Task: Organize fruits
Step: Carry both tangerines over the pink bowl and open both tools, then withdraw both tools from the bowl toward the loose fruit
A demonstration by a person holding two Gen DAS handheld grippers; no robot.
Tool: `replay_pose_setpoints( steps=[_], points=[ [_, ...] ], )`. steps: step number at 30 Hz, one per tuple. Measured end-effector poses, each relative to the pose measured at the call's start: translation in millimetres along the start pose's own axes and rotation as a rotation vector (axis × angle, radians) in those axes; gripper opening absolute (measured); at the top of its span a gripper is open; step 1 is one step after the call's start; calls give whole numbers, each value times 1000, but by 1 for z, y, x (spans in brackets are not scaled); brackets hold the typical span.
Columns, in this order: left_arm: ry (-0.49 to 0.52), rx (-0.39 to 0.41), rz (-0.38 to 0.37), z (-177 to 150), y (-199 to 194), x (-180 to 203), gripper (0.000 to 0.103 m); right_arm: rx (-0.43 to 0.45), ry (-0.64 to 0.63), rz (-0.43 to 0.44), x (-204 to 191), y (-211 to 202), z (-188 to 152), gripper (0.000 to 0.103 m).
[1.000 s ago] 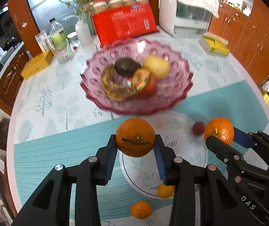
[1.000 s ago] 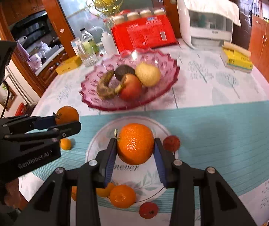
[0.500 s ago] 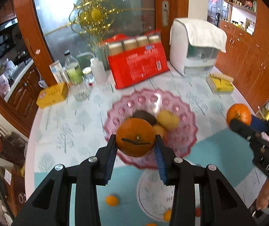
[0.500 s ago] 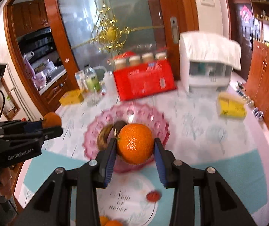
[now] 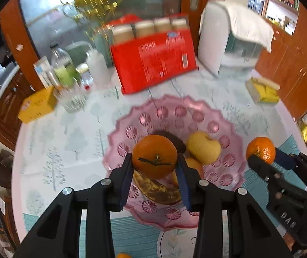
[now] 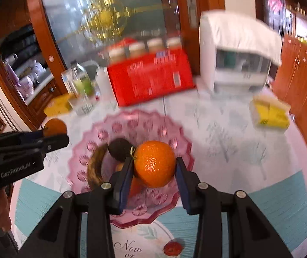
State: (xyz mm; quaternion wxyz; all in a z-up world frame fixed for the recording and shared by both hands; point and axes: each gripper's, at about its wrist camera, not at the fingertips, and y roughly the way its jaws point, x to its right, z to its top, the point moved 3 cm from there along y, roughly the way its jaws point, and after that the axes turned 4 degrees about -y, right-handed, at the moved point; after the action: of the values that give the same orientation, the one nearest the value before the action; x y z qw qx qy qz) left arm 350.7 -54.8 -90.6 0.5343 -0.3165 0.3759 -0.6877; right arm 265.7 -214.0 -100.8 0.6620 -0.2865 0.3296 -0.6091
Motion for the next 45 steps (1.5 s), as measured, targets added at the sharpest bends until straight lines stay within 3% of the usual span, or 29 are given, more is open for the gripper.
replay_pose_setpoints(
  steps=[9,16,17,19,20,25,33,45],
  points=[
    [46,-124,0,-19,77,2,37,-138,0,-38,-5,57,-27,40],
    [61,-158,7,-30,102,2,38,-176,-26,-77,-11,76,-40,40],
    [66,-150,8,-30,101,4,39,-175,-24,-72,-12,76,-41,41],
    [95,-130,27,-31,98,7,63,-165,-18,-64,-14,75,-42,46],
    [106,-116,41,-31,95,8,68,-160,-17,-66,-16,74,-42,48],
    [133,-76,78,-34,81,7,81,-126,20,-64,-16,64,-44,52],
    [60,-87,29,-50,56,-4,85,-93,57,-35,-15,42,-46,54],
    [37,32,39,-55,-4,-6,85,-23,88,-37,-12,2,-43,54]
  ],
)
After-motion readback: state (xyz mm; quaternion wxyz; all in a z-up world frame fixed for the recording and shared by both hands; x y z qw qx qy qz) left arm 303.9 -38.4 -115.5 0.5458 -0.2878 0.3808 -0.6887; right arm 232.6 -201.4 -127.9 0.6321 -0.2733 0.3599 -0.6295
